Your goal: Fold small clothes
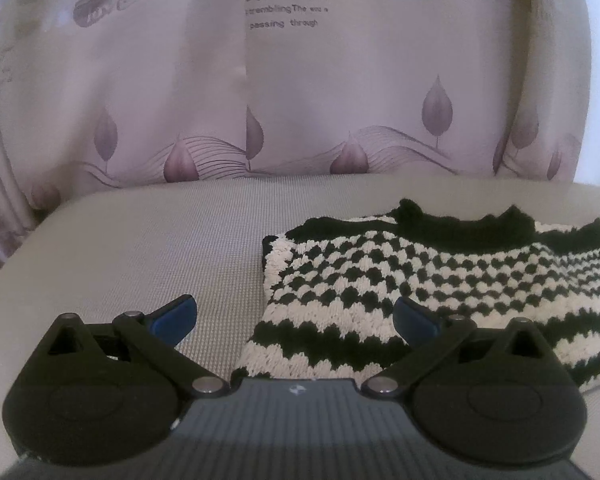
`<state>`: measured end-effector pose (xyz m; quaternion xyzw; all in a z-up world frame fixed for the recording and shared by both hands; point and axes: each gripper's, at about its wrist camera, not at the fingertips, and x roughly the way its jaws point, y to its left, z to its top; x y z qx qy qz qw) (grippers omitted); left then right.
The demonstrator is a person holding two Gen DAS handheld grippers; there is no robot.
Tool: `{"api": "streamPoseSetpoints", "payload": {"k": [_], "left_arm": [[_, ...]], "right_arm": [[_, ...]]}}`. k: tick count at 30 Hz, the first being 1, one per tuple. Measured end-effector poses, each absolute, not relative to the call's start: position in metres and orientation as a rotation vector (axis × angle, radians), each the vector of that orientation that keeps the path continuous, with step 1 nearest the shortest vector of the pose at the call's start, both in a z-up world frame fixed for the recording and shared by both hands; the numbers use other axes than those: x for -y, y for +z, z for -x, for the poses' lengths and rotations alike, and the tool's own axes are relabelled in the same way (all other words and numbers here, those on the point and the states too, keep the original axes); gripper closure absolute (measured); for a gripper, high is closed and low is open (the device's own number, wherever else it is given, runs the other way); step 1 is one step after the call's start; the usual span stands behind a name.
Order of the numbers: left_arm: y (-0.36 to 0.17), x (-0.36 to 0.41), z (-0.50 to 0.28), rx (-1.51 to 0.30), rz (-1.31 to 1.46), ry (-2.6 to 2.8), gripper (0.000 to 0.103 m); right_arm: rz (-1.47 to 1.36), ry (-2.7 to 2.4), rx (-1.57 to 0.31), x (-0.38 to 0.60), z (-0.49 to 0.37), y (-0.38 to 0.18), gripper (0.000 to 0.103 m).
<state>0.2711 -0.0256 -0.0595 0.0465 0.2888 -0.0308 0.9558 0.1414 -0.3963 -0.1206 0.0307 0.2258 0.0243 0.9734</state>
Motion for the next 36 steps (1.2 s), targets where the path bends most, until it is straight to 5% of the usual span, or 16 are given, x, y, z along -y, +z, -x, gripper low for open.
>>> {"api": "streamPoseSetpoints", "payload": {"k": [2, 4, 5, 6, 18, 28, 36], "left_arm": [[-0.061, 0.027, -0.274, -0.59, -0.104, -0.057, 0.0], [-0.062, 0.028, -0.277, -0.594, -0.115, -0.054, 0.0], [-0.062, 0.028, -0.278, -0.592, -0.126, -0.051, 0.0], [-0.062, 0.029, -0.279, -0.59, -0.138, -0.049, 0.0], [-0.072, 0.023, -0.297, -0.606, -0.218, -0.047, 0.0], [-0.096, -0.041, -0.356, -0.836, 0.204, -0.402, 0.002], [-0.095, -0.044, -0.389, -0.843, 0.212, -0.491, 0.002]], "right_arm": [[-0.057, 0.044, -0.457, 0.396, -0.141, -0.121, 0.07], [-0.064, 0.033, -0.468, 0.397, -0.143, -0.122, 0.049], [-0.072, 0.04, -0.48, 0.398, -0.144, -0.122, 0.017], [-0.076, 0.04, -0.505, 0.399, -0.148, -0.124, 0.0], [-0.037, 0.047, -0.511, 0.389, -0.149, -0.124, 0.0], [-0.106, 0.049, -0.445, 0.405, -0.137, -0.119, 0.0], [-0.133, 0.058, -0.413, 0.409, -0.131, -0.117, 0.0]]}}
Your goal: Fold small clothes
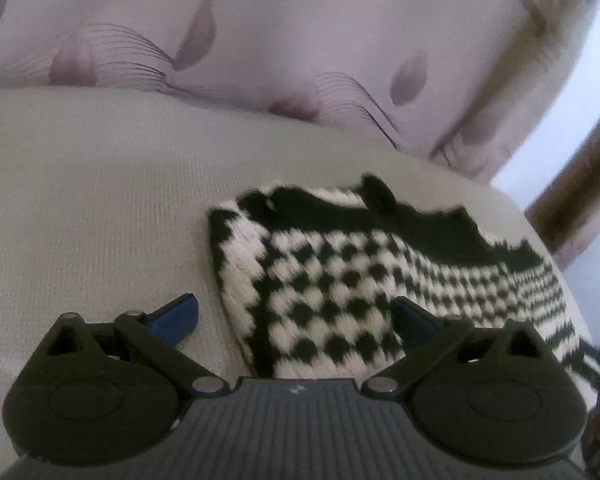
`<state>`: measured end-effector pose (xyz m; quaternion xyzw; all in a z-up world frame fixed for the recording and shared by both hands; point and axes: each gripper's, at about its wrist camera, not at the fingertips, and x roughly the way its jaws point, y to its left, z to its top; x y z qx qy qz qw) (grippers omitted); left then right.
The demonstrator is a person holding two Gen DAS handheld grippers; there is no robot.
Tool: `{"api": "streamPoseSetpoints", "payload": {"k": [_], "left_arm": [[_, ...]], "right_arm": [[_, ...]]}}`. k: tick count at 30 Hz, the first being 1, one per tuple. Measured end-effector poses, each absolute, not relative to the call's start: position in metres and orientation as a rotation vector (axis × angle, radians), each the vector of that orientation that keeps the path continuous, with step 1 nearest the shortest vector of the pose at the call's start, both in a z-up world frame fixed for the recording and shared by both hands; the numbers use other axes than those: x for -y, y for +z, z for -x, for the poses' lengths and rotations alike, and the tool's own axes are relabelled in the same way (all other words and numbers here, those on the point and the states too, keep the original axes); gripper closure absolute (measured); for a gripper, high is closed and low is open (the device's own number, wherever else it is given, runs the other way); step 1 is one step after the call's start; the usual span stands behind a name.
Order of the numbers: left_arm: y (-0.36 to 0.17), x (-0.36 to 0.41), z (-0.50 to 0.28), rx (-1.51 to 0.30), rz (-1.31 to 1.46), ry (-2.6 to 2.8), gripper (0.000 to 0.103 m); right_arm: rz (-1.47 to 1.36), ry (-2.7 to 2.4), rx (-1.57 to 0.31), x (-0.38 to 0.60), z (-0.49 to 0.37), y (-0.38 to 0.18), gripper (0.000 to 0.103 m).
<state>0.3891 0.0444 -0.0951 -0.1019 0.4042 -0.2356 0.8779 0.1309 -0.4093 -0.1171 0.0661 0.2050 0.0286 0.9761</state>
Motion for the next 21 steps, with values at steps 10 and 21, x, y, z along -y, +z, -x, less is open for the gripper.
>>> {"api": "streamPoseSetpoints", "payload": {"k": [10, 21], "left_arm": [[-0.095, -0.035, -0.412, -0.88, 0.145, -0.489, 0.0], [-0.11, -0.069, -0.418, -0.876, 0.487, -0.636, 0.015]], "right_arm": [[-0.134, 0.051, -0.41, 0.41, -0.13, -0.117, 0.0], [-0.139, 0.042, -0.403, 0.411, -0.129, -0.116, 0.0]]}}
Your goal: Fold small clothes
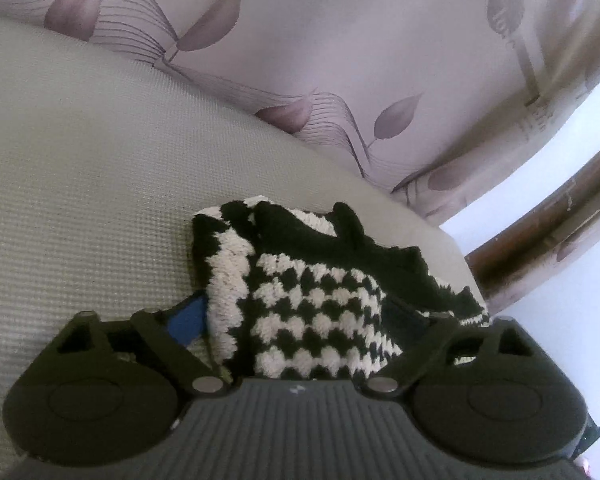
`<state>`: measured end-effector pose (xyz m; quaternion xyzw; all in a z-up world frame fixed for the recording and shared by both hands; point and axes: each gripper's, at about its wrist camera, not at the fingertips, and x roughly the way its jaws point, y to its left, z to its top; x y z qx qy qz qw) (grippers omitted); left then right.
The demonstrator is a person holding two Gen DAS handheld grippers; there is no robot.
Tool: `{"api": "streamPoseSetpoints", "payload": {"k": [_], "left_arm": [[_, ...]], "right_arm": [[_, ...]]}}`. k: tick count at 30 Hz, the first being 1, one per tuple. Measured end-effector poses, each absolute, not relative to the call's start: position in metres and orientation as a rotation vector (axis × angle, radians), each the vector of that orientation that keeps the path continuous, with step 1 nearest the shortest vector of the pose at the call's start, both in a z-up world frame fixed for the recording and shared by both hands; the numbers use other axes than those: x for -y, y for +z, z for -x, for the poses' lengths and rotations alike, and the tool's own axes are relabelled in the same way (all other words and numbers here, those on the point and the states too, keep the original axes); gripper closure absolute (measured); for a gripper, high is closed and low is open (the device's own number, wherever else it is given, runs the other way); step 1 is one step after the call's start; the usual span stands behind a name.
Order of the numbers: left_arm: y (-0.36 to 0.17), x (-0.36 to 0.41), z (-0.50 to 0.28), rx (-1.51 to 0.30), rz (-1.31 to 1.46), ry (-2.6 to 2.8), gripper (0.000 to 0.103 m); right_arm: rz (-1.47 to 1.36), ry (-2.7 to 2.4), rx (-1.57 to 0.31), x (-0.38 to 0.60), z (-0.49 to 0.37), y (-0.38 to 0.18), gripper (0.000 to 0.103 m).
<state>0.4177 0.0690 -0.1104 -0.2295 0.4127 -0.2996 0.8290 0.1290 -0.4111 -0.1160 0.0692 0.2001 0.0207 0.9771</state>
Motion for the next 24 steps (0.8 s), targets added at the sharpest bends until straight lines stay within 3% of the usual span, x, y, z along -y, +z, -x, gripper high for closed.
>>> {"api": "streamPoseSetpoints", "payload": {"k": [6, 9, 14, 21, 23, 24], "left_arm": [[-0.115, -0.065, -0.408, -0.831, 0.514, -0.617, 0.02], [-0.114, -0.056, -0.394, -0.837, 0.54, -0.567, 0.067], [-0.079, -0.029, -0.368, -0.811, 0.655, -0.407, 0.07], [-0.017, 0.07, -0.333, -0.807, 0.577, -0.462, 0.074], [-0.02, 0.095, -0.329, -0.825, 0.577, -0.514, 0.086], [-0.025, 0.107, -0.327, -0.85, 0.587, -0.539, 0.086]], "right_arm": [[-0.144, 0.029, -0.394, 0.411, -0.127, -0.116, 0.0], [-0.149, 0.027, -0.394, 0.412, -0.128, -0.116, 0.0], [-0.168, 0.039, -0.375, 0.414, -0.125, -0.116, 0.0], [-0.243, 0.055, -0.282, 0.427, -0.11, -0.113, 0.0], [-0.259, 0.064, -0.259, 0.43, -0.107, -0.112, 0.0], [-0.268, 0.07, -0.25, 0.431, -0.106, -0.112, 0.0]]}}
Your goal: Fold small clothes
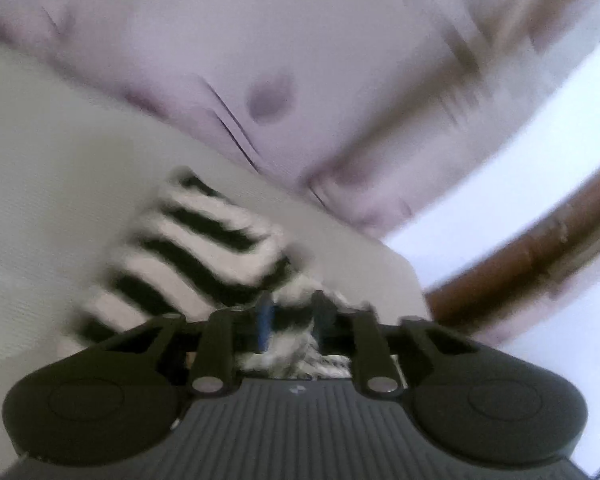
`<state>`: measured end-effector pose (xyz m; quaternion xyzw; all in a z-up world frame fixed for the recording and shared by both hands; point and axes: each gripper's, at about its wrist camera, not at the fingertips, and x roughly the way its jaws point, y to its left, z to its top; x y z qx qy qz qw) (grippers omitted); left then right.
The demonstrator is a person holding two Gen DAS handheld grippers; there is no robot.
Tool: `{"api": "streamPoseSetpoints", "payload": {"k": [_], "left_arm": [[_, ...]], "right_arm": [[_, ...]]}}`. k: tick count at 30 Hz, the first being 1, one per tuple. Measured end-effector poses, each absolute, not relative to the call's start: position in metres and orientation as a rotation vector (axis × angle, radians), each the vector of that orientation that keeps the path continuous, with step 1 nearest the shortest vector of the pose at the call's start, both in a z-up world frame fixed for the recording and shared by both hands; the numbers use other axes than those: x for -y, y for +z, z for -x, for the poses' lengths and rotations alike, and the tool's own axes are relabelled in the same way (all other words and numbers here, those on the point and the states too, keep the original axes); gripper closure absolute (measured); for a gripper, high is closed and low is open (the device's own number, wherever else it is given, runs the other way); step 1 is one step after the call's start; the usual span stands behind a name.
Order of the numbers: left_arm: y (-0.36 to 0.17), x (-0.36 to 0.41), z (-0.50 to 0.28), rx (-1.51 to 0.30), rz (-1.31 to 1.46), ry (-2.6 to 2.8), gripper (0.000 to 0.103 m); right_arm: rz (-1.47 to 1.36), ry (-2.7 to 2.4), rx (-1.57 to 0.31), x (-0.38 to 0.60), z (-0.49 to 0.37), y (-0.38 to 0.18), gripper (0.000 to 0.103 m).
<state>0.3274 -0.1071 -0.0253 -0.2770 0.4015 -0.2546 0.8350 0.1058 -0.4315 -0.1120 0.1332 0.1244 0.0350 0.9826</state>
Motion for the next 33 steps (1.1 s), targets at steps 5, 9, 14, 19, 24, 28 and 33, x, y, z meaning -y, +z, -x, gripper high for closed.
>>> {"api": "streamPoseSetpoints", "payload": {"k": [5, 9, 14, 19, 24, 28, 33], "left_arm": [[-0.05, 0.133, -0.32, -0.908, 0.662, -0.702, 0.085], [-0.022, 0.09, -0.29, -0.718, 0.69, -0.815, 0.035], [0.003, 0.002, -0.26, -0.447, 0.682, -0.629, 0.001], [-0.023, -0.051, -0.28, -0.526, 0.479, -0.388, 0.003], [-0.105, -0.066, -0.321, -0.768, 0.67, -0.557, 0.009], [-0.138, -0.067, -0.311, -0.717, 1.003, -0.734, 0.008], [-0.108, -0.021, -0.284, -0.566, 0.83, -0.895, 0.002]], "right_arm": [[-0.303, 0.106, -0.214, 0.437, -0.099, -0.11, 0.0], [-0.384, 0.234, -0.159, 0.432, -0.075, -0.092, 0.0], [-0.49, 0.461, -0.193, 0.404, -0.09, -0.063, 0.0], [-0.586, 0.533, -0.321, 0.373, -0.151, -0.064, 0.0], [-0.767, 0.559, -0.441, 0.351, -0.223, -0.082, 0.0], [-0.946, 0.597, -0.531, 0.343, -0.258, -0.098, 0.0], [-0.956, 0.638, -0.531, 0.332, -0.27, -0.095, 0.0]]}}
